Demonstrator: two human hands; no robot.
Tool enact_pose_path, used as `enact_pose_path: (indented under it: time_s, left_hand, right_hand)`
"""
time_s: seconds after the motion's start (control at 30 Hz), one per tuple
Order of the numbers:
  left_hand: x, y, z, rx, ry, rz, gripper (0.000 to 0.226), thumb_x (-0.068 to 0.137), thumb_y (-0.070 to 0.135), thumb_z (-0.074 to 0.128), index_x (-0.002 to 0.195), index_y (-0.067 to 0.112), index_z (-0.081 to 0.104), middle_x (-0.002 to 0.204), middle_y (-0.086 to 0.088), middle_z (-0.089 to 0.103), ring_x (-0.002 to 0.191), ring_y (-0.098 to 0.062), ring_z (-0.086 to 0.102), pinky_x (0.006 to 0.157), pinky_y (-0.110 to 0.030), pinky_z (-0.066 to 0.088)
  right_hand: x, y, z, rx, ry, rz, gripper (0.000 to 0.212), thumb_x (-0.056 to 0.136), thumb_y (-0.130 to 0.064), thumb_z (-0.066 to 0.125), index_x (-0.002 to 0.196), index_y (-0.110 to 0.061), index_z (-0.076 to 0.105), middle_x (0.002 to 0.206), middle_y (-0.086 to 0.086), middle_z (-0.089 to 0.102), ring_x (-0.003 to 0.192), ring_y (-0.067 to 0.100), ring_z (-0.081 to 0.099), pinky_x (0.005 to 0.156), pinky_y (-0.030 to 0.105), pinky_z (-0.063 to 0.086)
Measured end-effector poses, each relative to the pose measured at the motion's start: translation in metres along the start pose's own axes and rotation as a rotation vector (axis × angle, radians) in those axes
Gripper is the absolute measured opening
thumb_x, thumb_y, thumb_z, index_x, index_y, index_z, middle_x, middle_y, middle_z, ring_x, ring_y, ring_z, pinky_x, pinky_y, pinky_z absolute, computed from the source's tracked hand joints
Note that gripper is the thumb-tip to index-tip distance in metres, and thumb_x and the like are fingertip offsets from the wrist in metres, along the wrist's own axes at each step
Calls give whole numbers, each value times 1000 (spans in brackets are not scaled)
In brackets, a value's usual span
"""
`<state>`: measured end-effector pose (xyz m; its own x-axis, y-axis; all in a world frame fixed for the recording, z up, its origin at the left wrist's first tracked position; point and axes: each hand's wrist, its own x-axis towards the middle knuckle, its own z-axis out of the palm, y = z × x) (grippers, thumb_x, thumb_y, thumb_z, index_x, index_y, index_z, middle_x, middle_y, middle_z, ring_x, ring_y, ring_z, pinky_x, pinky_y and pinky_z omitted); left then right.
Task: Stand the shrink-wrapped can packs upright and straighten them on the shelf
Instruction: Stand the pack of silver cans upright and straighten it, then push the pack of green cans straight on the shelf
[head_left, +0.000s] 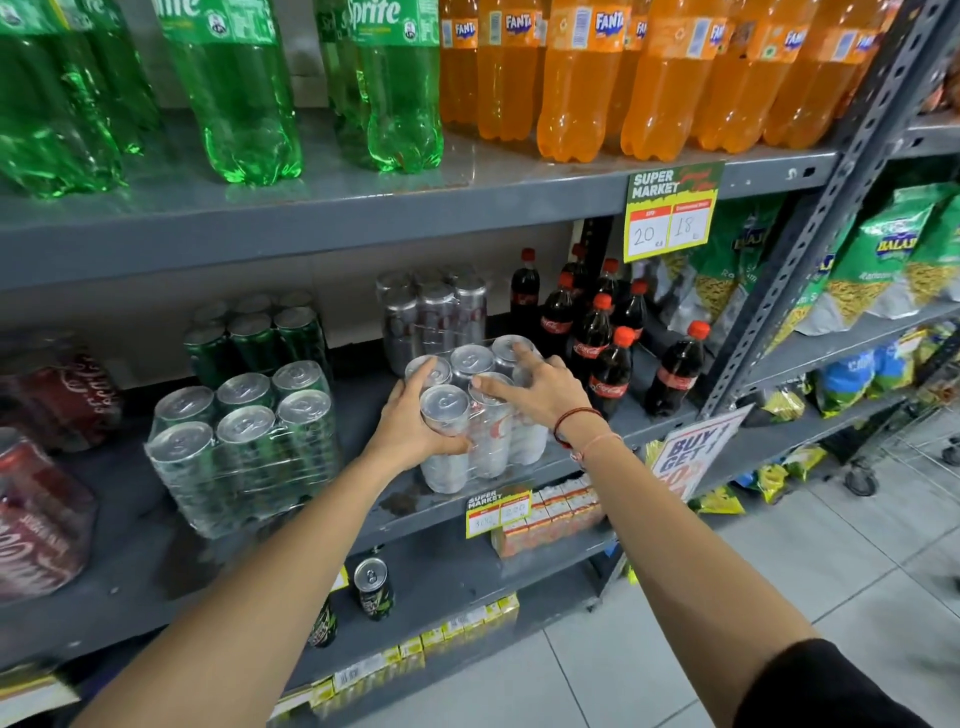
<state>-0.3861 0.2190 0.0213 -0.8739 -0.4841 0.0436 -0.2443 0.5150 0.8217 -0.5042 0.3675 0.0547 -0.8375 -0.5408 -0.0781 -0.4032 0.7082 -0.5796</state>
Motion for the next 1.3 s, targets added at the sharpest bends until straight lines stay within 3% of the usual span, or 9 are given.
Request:
enact_pose_path:
  time_s: [0.13, 0.7, 0.83, 0.93, 1.07, 1.17, 1.3]
  left_hand:
    - [-5, 3, 1, -6, -1, 4, 110, 53, 23, 87, 142, 34, 24, 145, -1, 34, 132, -21, 34, 96, -27, 29]
    - [-6, 6, -1, -11, -19, 10, 110, 53, 21, 86, 142, 35, 24, 146, 0, 33, 134, -20, 32, 95, -26, 29]
    - [-11, 10, -12, 35, -112, 3, 119, 55, 29, 88, 146, 34, 10, 154, -4, 16, 141, -22, 20, 105, -32, 26]
    - [-21, 10, -37, 99, -85, 52, 118, 61, 39, 83, 148, 32, 3, 159, -7, -4, 147, -20, 0, 115, -38, 14]
    - [-41, -5, -101, 257, 197, 148, 99, 70, 43, 76, 147, 28, 16, 158, -10, 6, 145, -25, 8, 114, -42, 18]
    - [-52, -32, -150, 371, 326, 70, 104, 63, 55, 76, 146, 30, 18, 157, -13, 11, 145, -32, 8, 114, -51, 22]
    - [-62, -76, -185, 354, 283, -241, 123, 48, 65, 77, 147, 35, 9, 158, -10, -4, 145, -34, -6, 115, -54, 18]
  right_hand:
    - [-5, 2, -1, 23, 15, -15, 84, 75, -69, 56, 146, -37, 24, 133, 14, 40, 119, 37, 49, 98, 44, 46]
    - [-11, 0, 3, 5, 68, 31, 85, 73, -74, 54, 145, -40, 24, 135, 12, 39, 120, 37, 48, 97, 43, 45]
    - [-14, -3, 3, 34, 64, 48, 82, 74, -72, 55, 144, -40, 26, 137, 14, 33, 124, 40, 41, 102, 46, 40]
    - [-22, -19, 9, 12, 250, 17, 84, 77, -70, 52, 147, -32, 25, 147, 20, 26, 134, 42, 27, 109, 53, 29]
    - [-37, -79, 27, 108, 476, -203, 82, 78, -62, 58, 144, -19, 34, 150, 24, 24, 140, 39, 21, 114, 46, 21]
    - [-43, -129, 52, 139, 368, -289, 81, 79, -62, 58, 143, -17, 35, 151, 26, 23, 142, 37, 17, 115, 42, 17]
    - [-33, -168, 94, 171, 14, -265, 83, 80, -63, 55, 146, -22, 28, 155, 23, 13, 145, 37, 12, 115, 47, 22]
